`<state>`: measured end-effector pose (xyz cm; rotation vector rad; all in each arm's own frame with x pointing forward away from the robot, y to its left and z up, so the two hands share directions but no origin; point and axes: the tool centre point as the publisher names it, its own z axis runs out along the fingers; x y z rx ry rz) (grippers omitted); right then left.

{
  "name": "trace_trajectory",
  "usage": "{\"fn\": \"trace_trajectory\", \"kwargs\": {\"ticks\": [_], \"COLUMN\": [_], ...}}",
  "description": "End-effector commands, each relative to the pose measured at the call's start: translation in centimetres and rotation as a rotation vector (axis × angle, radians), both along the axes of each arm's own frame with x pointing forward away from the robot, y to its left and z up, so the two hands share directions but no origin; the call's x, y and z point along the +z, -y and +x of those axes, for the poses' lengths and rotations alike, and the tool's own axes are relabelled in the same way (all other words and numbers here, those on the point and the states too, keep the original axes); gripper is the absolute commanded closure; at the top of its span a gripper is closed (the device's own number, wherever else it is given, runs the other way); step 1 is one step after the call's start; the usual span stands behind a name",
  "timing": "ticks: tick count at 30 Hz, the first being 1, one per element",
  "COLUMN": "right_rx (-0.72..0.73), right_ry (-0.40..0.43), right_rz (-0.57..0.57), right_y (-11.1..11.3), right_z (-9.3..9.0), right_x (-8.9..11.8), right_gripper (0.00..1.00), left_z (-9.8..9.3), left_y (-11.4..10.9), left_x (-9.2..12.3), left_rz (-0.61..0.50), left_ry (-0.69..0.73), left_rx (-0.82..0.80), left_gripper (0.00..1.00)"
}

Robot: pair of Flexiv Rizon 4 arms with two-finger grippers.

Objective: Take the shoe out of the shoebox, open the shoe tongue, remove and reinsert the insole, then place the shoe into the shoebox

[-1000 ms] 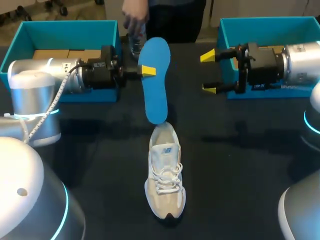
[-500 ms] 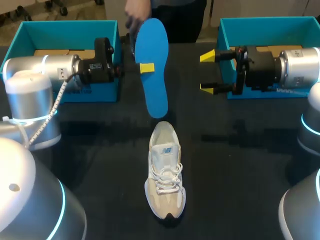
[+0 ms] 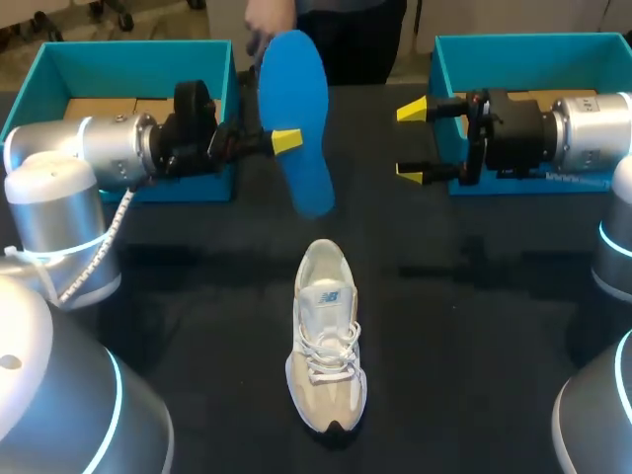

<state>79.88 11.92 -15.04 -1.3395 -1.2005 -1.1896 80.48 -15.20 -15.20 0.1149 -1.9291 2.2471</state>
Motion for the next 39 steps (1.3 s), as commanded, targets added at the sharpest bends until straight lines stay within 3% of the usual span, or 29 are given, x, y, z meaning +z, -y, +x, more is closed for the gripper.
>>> {"fn": "trace_trajectory", "kwargs": {"ticks": [1, 7, 13, 18, 29, 39], "right_rx": [0.000, 0.000, 0.000, 0.000, 0.000, 0.000], "right_ry": [0.000, 0.000, 0.000, 0.000, 0.000, 0.000], "right_rz": [-0.002, -0.002, -0.002, -0.002, -0.002, -0.002], "right_y": [-0.2, -0.2, -0.2, -0.2, -0.2, -0.2], "right_z": [0.1, 0.1, 0.1, 0.1, 0.1, 0.1], "right_x": [0.0, 0.0, 0.0, 0.0, 0.0, 0.0], "right_gripper": [0.00, 0.00, 0.00, 0.00, 0.00, 0.00], "left_z": [0.3, 0.3, -0.2, -0.8, -0.8, -0.9], "left_y": [-0.6, -0.6, -0.4, -0.4, -0.4, 1.3], "left_x": [-0.5, -0.5, -0.1, 0.3, 0.3, -0.6], "left_rz": [-0.093, -0.093, -0.012, 0.053, 0.053, 0.077], "left_ry": [0.444, 0.444, 0.757, 1.161, 1.161, 1.442], "left_rx": [-0.095, -0.095, -0.056, 0.047, 0.047, 0.066], "left_gripper": [1.00, 1.00, 1.00, 1.00, 1.00, 1.00]}}
